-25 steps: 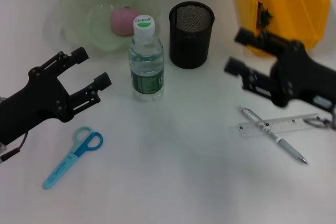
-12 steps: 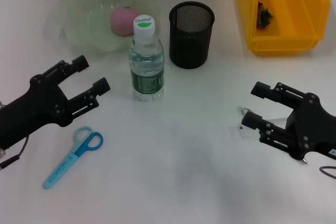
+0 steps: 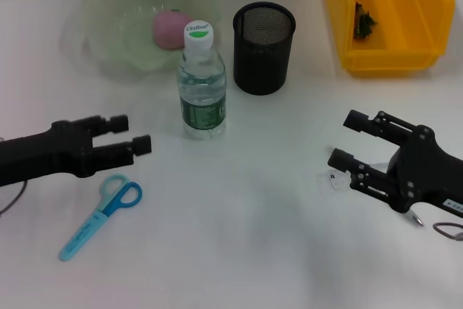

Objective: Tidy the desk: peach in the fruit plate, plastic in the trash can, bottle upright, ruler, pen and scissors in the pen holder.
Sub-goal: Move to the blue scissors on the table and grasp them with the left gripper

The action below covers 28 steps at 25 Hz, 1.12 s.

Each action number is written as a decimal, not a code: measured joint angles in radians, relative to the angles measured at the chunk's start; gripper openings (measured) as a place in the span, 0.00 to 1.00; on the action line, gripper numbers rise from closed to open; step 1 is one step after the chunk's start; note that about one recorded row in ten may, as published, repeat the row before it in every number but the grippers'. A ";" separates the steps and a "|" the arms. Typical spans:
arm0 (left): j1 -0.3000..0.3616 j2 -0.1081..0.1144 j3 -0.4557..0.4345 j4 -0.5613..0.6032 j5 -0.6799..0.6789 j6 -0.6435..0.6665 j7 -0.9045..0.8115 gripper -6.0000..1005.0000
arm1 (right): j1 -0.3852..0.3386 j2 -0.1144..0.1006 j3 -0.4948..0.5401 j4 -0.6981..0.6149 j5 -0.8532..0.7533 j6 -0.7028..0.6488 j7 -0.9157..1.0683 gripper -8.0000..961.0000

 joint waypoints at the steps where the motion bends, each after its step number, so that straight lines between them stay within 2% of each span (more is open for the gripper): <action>1: -0.001 0.000 0.001 0.027 0.027 0.001 -0.036 0.78 | 0.003 0.000 0.000 0.001 0.000 0.005 0.000 0.68; 3: -0.004 -0.001 0.005 0.117 0.125 0.013 -0.162 0.77 | 0.009 0.000 0.000 0.007 0.001 0.018 -0.001 0.68; 4: -0.004 -0.001 0.005 0.117 0.125 0.013 -0.162 0.77 | 0.014 0.000 0.000 0.010 0.002 0.024 -0.001 0.68; 6: -0.018 -0.005 0.007 0.225 0.252 0.057 -0.308 0.77 | 0.021 0.000 0.001 0.014 0.004 0.035 -0.002 0.68; 9: -0.025 -0.005 0.008 0.253 0.285 0.075 -0.356 0.77 | 0.031 0.001 0.001 0.015 0.004 0.059 -0.002 0.68; 10: -0.044 -0.007 0.017 0.309 0.359 0.117 -0.466 0.77 | 0.035 0.002 0.001 0.015 0.004 0.071 -0.002 0.68; 13: -0.082 -0.007 0.094 0.402 0.533 0.162 -0.658 0.77 | 0.045 0.003 0.001 0.016 0.006 0.106 -0.002 0.68; 14: -0.084 -0.007 0.100 0.407 0.544 0.164 -0.668 0.77 | 0.049 0.003 0.001 0.018 0.008 0.115 -0.002 0.68; 16: -0.102 -0.008 0.170 0.451 0.627 0.181 -0.750 0.77 | 0.057 0.003 0.001 0.023 0.014 0.132 -0.002 0.68; 21: -0.129 -0.009 0.279 0.520 0.705 0.217 -0.887 0.76 | 0.073 0.003 0.016 0.037 0.020 0.168 -0.005 0.68; 28: -0.152 -0.014 0.345 0.544 0.751 0.197 -1.008 0.76 | 0.102 0.002 0.091 0.112 0.021 0.175 -0.056 0.68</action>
